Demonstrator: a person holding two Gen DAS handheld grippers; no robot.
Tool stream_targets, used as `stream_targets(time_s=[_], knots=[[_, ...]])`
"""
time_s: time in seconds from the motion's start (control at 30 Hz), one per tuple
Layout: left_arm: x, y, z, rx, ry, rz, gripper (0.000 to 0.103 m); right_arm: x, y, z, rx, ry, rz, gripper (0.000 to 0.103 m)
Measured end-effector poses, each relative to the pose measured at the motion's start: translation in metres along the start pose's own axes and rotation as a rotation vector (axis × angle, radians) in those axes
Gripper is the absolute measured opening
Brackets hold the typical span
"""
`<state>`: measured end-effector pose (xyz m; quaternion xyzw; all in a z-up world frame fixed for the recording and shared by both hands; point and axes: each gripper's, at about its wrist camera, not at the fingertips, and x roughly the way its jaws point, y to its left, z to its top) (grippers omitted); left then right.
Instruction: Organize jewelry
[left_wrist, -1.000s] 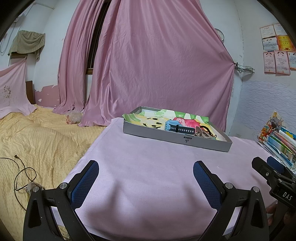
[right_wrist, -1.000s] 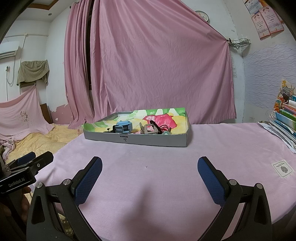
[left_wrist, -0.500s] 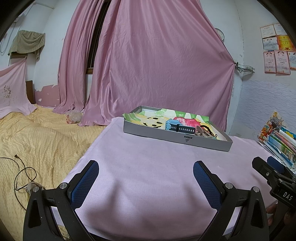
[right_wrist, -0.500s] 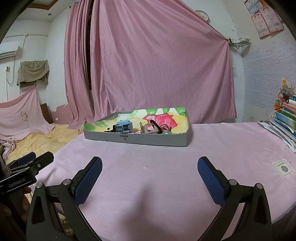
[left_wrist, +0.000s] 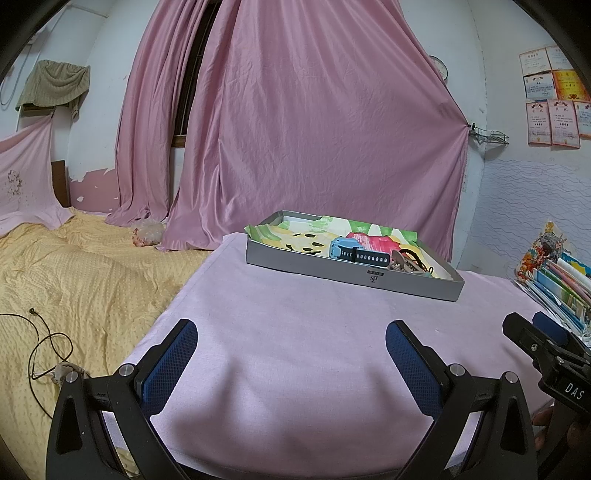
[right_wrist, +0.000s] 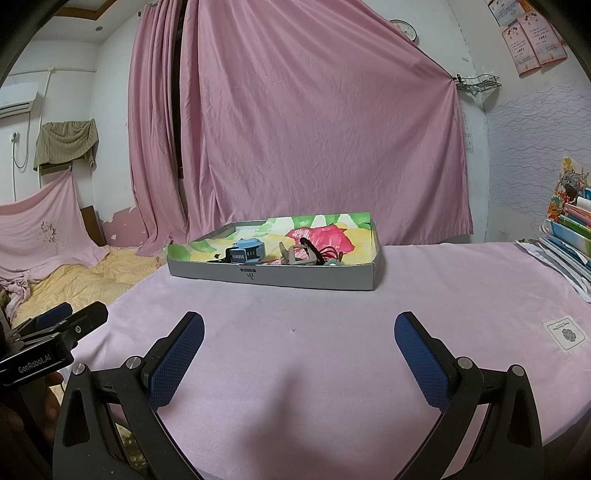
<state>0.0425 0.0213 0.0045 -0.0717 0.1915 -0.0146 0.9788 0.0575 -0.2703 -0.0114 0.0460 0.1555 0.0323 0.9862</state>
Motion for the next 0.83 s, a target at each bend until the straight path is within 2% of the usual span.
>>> stream_targets(time_s=[0.3,0.43,0.83], knots=[[0.0029,-0.0004,-0.0059,0.01,0.014,-0.01,0.102,-0.0018,0.0026,-0.0048,0.001,0.001,0.0,0.101],[0.006,-0.0016,-0.0049,0.017,0.04,0.007,0.102,-0.0019,0.0025,-0.0048,0.001,0.001,0.001,0.101],[0.0016,-0.0033,-0.0034,0.034,0.019,0.026,0.102,-0.0028,0.0034,-0.0072,0.001,0.001,0.001,0.101]])
